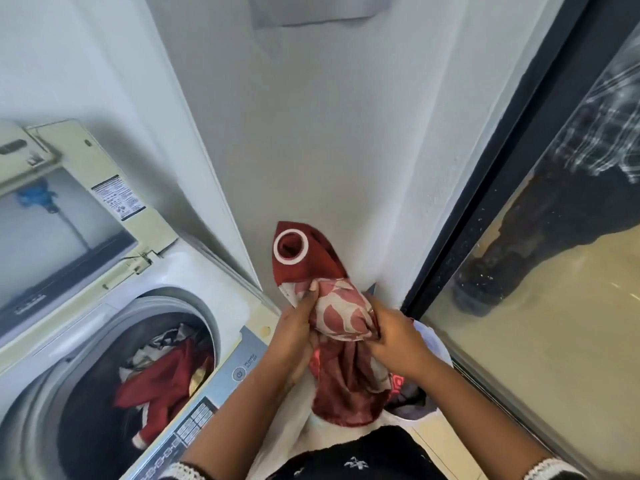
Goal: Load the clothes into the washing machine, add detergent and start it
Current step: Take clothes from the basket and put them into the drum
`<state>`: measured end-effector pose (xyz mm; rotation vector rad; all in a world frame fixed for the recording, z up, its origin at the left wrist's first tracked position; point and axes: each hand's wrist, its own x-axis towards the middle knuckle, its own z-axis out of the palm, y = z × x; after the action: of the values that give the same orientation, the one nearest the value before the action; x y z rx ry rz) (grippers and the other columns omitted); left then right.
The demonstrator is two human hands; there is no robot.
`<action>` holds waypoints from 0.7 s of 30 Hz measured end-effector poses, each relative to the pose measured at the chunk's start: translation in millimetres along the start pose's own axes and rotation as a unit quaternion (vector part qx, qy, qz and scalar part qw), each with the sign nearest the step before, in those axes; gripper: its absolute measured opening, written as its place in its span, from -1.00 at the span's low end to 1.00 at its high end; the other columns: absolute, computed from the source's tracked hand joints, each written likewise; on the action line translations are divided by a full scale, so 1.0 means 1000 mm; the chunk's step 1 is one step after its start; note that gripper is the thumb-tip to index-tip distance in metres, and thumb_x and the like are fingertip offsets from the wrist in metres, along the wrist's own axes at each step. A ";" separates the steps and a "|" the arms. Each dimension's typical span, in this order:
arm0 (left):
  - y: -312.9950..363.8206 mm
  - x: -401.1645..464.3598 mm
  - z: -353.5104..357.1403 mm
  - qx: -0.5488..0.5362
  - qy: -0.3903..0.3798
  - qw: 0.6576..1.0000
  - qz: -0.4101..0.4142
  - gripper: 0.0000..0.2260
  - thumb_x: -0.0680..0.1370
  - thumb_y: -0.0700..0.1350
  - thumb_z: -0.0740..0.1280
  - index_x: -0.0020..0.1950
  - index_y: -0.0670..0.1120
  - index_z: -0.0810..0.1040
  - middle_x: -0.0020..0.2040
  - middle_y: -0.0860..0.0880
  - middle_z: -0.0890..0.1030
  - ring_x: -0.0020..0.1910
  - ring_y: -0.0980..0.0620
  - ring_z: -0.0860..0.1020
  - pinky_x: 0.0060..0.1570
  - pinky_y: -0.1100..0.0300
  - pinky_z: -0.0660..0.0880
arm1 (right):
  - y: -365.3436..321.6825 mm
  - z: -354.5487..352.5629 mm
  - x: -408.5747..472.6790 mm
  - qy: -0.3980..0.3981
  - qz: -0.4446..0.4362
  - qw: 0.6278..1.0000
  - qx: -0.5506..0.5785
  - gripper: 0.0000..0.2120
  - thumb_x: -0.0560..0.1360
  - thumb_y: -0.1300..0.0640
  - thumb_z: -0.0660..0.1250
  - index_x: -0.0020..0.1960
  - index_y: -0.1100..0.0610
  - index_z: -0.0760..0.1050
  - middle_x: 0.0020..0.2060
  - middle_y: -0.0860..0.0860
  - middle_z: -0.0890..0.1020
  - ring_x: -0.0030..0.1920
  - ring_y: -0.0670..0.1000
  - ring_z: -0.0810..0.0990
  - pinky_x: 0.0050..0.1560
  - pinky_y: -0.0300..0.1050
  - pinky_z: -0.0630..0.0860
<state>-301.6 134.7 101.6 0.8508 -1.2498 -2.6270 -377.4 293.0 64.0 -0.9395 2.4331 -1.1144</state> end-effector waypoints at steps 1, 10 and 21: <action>-0.003 -0.002 -0.005 0.028 0.024 0.999 -0.010 -0.74 0.60 -0.06 0.28 0.22 -0.17 0.54 0.08 -0.18 0.69 0.05 -0.12 0.67 0.00 0.05 0.64 | 0.003 0.004 -0.002 -0.011 -0.004 0.998 -0.068 -0.56 0.49 0.05 0.30 0.28 -0.25 0.26 0.07 -0.08 0.63 0.07 0.08 0.65 -0.06 -0.08 0.55; -0.030 -0.026 -0.034 0.437 -0.062 0.890 0.117 -0.02 0.26 0.01 0.64 0.52 0.07 0.11 0.40 0.20 0.31 0.35 0.37 0.29 0.38 0.29 0.29 | -0.050 -0.019 0.011 0.035 0.011 0.917 -0.398 -0.73 0.51 0.19 0.34 0.19 -0.01 0.54 0.19 0.03 0.37 -0.01 0.11 0.51 -0.30 -0.06 0.47; -0.015 -0.018 -0.015 0.047 -0.080 0.993 0.067 -0.70 0.56 -0.08 0.32 0.28 -0.12 0.51 0.24 -0.09 0.62 0.28 -0.02 0.55 0.30 0.04 0.46 | -0.117 -0.022 -0.003 0.007 -0.169 0.983 0.067 -0.17 0.33 0.08 0.58 0.48 -0.14 0.25 0.39 -0.12 0.32 0.41 -0.11 0.37 0.38 -0.07 0.42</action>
<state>-276.1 139.9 91.0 0.5534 -1.4255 -2.5898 -334.8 250.7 166.9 -1.3375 2.2266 -1.3791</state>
